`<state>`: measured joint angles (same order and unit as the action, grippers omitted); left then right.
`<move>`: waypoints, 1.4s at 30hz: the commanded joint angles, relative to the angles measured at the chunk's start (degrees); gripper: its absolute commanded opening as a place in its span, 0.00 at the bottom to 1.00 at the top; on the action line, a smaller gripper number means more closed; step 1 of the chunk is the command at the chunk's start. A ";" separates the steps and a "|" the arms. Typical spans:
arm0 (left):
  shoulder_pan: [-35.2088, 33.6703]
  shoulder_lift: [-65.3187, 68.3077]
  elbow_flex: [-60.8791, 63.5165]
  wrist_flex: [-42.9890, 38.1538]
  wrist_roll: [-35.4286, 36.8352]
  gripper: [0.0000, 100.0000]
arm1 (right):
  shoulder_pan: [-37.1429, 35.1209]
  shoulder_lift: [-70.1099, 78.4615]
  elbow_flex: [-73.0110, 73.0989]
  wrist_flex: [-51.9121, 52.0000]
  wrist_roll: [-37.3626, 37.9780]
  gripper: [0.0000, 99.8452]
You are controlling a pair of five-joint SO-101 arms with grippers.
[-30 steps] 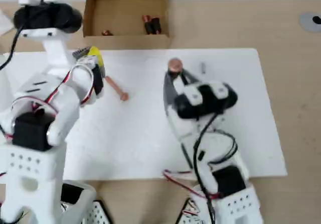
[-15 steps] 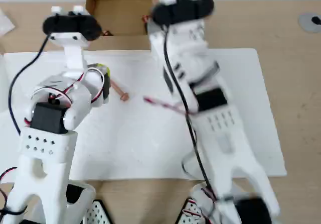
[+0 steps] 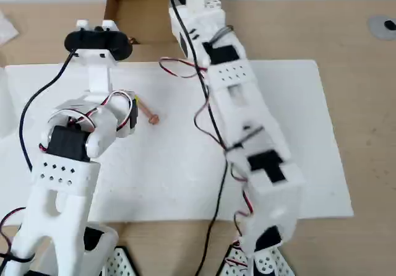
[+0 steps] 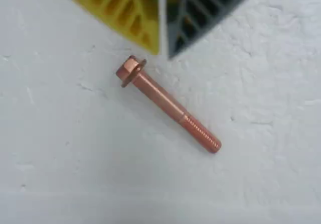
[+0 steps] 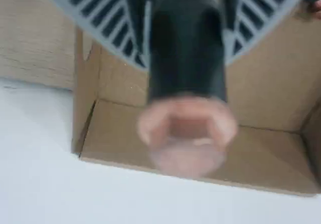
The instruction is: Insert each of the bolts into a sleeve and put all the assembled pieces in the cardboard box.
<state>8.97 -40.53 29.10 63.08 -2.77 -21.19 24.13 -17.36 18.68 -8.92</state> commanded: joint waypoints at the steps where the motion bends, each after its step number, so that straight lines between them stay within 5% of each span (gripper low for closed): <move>1: -0.26 -0.04 -0.09 -1.14 -0.44 0.01 | 1.71 7.43 -14.37 -1.85 0.62 0.01; 14: -0.35 -0.04 0.26 -0.97 -0.44 0.01 | 2.95 36.18 -39.52 -1.32 0.88 0.01; 28: -0.35 -0.31 0.35 -1.05 -0.44 0.01 | 2.77 40.75 -42.77 9.23 3.69 0.02; 37: -0.70 -0.31 0.35 -0.62 -0.35 0.01 | 2.07 40.84 -42.86 15.47 10.29 0.36; 42: -0.70 -0.04 0.35 -0.79 -0.35 0.01 | 2.42 40.66 -44.18 15.56 10.29 0.40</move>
<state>8.97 -40.44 29.71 63.08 -2.77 -18.99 66.15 -58.33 33.98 0.48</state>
